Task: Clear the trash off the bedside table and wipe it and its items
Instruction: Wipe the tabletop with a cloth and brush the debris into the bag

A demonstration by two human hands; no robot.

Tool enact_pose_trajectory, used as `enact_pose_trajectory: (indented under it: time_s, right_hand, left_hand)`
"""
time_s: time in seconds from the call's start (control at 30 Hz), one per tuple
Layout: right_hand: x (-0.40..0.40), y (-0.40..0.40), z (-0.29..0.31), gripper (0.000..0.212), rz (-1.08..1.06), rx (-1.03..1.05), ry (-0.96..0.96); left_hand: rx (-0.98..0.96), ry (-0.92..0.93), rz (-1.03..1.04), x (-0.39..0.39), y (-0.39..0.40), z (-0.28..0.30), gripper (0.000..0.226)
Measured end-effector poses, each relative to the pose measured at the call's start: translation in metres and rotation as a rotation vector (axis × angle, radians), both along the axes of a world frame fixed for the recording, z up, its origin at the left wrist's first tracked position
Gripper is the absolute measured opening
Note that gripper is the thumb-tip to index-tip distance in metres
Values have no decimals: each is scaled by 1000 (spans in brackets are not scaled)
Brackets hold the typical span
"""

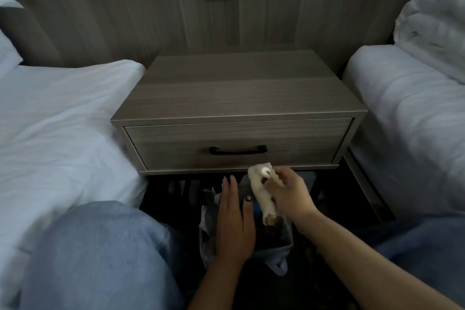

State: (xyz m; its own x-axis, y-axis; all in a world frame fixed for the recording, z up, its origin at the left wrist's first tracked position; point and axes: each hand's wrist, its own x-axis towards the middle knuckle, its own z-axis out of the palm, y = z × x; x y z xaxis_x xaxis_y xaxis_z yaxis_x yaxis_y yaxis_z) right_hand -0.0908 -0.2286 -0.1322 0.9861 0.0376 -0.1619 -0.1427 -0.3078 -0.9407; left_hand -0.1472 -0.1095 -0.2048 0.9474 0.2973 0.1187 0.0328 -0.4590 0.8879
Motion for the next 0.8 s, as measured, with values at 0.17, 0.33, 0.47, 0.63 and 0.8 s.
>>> enact_pose_trajectory:
  time_s: [0.17, 0.33, 0.47, 0.63, 0.8]
  right_hand:
    - [34, -11, 98, 23, -57, -85, -542]
    - [108, 0, 134, 32, -127, -792, -554]
    - [106, 49, 129, 40, 34, -1018, -459]
    - [49, 88, 86, 37, 507, -795, -1054]
    - [31, 72, 41, 39, 542, -1045, -1031]
  left_hand:
    - [-326, -58, 112, 13, 12, 34, 52]
    - [-560, -112, 240, 22, 32, 56, 51]
    - [-669, -123, 379, 27, 43, 54, 48]
    - [-741, -51, 603, 36, 53, 39, 50]
    - [-647, 16, 647, 34, 47, 21, 52]
